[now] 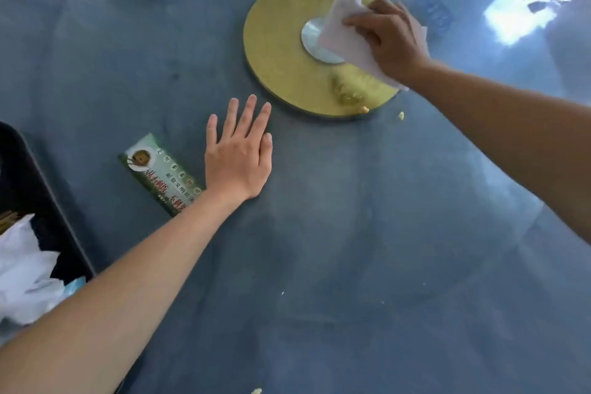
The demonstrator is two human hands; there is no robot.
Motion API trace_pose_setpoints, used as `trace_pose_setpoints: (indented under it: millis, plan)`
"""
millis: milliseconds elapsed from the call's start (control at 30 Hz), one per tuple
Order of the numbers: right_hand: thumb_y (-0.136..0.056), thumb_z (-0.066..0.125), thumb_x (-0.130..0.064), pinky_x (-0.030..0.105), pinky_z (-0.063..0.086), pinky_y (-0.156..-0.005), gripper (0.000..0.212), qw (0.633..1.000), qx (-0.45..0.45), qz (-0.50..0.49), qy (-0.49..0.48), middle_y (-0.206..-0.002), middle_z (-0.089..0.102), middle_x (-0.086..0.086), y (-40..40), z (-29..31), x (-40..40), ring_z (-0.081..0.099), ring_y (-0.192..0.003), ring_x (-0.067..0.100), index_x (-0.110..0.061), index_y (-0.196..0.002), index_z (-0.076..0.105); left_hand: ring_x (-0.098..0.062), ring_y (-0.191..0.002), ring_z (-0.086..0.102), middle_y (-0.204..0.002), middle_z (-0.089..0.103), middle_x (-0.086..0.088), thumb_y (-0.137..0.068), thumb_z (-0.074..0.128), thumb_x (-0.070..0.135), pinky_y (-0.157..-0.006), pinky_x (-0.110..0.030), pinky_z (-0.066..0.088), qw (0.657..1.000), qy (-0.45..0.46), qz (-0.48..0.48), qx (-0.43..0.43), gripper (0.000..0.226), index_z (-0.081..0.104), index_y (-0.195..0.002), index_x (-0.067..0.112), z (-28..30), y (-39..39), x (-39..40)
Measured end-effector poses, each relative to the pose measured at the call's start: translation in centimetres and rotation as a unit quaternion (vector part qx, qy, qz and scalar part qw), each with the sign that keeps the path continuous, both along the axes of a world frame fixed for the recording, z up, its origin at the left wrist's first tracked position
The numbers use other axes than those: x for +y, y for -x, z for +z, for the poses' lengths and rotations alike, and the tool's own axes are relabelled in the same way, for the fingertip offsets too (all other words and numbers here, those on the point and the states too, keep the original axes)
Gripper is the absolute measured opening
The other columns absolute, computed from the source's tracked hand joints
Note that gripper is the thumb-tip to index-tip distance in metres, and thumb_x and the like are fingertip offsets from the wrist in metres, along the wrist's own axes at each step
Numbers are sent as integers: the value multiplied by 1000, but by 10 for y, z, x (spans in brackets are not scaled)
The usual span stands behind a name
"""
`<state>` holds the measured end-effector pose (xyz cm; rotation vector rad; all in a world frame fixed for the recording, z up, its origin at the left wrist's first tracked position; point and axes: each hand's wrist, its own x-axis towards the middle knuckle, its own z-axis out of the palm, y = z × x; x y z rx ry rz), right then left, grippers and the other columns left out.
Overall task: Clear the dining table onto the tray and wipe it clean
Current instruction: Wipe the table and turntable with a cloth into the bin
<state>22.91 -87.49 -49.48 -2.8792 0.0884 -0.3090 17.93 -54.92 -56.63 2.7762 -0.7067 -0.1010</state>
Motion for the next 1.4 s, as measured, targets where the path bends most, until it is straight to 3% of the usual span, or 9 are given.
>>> trace_pose_setpoints:
  millis: [333,433,567,700,867,967,1067,1233,1400]
  plan:
    - [-94,59,-16,30,19,-72,38,993,-1,120,-8,-113,70,6,116,-50,71,58,-87,33,-32,-125,75,-17,-157,7,-169,16,10,-107,20,38,-125,-51,4,999,-6,-49,3,51,24,-158,36,-4,-44,24]
    - [-72,71,-5,34,36,-66,64,978,46,196,-64,-121,67,1,218,-58,142,50,-81,28,-28,-131,71,-18,-156,11,-168,21,10,-107,22,37,-125,-50,5,998,7,-61,8,51,30,-157,37,-1,-56,31]
    - [-75,61,-3,35,43,-63,63,951,97,261,-135,-119,66,-6,307,-44,218,42,-79,21,-30,-132,69,-28,-155,16,-166,27,-2,-108,27,34,-123,-55,13,999,-13,-40,10,49,34,-156,27,8,-59,37]
    - [-89,49,-10,26,17,-70,45,981,13,149,-123,-107,71,2,228,-11,206,50,-85,23,-25,-120,77,-30,-155,15,-168,21,-2,-108,30,27,-122,-56,18,995,-46,-66,60,50,30,-158,23,18,-39,51]
    - [-99,56,-18,33,40,-77,36,998,40,8,-57,-115,64,5,73,-20,192,56,-105,34,-32,-127,73,-25,-133,53,-144,60,4,-106,40,22,-105,-34,39,986,17,-5,168,39,61,-138,31,63,-67,71]
    - [-78,77,-6,37,46,-61,39,999,13,33,-35,-100,64,3,66,-46,249,57,-82,32,-26,-111,76,-19,-126,56,-134,66,3,-104,40,19,-101,-27,40,960,94,33,263,32,68,-118,26,77,-80,74]
    - [-61,83,2,32,28,-57,52,983,-12,181,-14,-100,68,-4,114,-60,294,49,-74,25,-24,-106,79,-16,-140,43,-157,45,9,-106,37,24,-101,-24,32,970,43,8,239,36,59,-135,21,70,-70,79]
    - [-64,70,7,32,33,-60,64,904,90,414,-58,-113,70,-6,236,-47,283,44,-77,22,-29,-117,75,-23,-157,-4,-171,-2,-3,-107,35,35,-126,-48,2,980,-46,-69,181,62,13,-161,14,39,-20,80]
    - [-86,53,9,18,30,-73,52,948,42,301,-94,-117,71,2,237,-9,199,47,-81,24,-22,-120,78,-26,-156,-11,-170,-8,-7,-106,26,42,-125,-49,-5,992,-39,-1,123,64,5,-162,19,17,25,55]
